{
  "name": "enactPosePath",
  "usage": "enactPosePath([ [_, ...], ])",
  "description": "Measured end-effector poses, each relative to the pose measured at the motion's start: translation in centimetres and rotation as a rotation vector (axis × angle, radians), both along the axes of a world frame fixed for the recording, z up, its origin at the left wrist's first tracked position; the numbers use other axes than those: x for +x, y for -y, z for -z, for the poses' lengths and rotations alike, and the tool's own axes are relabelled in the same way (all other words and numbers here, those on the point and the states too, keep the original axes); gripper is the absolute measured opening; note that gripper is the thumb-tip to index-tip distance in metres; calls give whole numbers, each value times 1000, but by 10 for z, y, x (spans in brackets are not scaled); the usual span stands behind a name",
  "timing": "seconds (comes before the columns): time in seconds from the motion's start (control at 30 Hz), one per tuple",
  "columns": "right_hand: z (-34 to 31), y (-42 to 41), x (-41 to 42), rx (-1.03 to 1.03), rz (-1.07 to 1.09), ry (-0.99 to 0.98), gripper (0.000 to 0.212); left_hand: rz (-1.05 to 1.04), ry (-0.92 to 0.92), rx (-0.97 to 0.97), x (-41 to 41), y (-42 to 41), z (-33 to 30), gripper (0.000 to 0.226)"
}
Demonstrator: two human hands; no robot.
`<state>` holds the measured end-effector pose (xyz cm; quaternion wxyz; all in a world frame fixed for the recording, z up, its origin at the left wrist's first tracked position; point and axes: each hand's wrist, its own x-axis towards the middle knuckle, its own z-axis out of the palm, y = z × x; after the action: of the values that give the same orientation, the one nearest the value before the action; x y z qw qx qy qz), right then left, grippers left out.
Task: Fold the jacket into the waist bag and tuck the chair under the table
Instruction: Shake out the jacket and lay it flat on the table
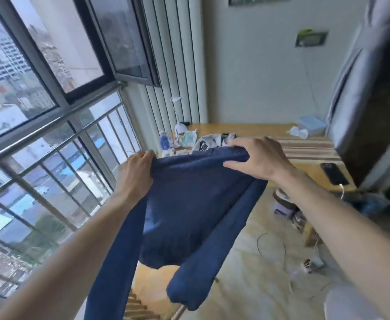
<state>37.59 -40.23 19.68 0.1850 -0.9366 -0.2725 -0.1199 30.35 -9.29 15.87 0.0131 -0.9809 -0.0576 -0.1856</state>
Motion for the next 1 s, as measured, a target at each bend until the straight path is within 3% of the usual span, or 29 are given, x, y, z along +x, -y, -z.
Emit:
enactPosePath([
  [0.1, -16, 61, 25, -51, 100, -2, 15, -14, 36, -48, 19, 23, -25, 34],
  [0.37, -44, 138, 67, 423, 183, -179, 30, 45, 143, -168, 81, 96, -73, 25],
  [0.57, -60, 165, 84, 740, 246, -485, 17, 29, 265, -236, 124, 116, -89, 22],
  [0.67, -70, 148, 90, 911, 143, -699, 29, -56, 263, -307, 157, 129, -91, 25],
  [0.73, -76, 122, 102, 1049, 86, -778, 37, -34, 159, -563, 180, 148, -97, 36],
  [0.83, -82, 78, 132, 1288, 133, -821, 29, 330, -125, -1234, 201, 183, -105, 58],
  [0.87, -84, 67, 144, 1355, 115, -846, 31, 414, -239, -1316, 207, 191, -106, 60],
  [0.93, -88, 49, 164, 1414, 27, -896, 36, 495, -334, -1106, 222, 197, -102, 61],
  [1.0, -89, 38, 180, 1232, 24, -774, 42, 458, -183, -682, 253, 186, -92, 50],
])
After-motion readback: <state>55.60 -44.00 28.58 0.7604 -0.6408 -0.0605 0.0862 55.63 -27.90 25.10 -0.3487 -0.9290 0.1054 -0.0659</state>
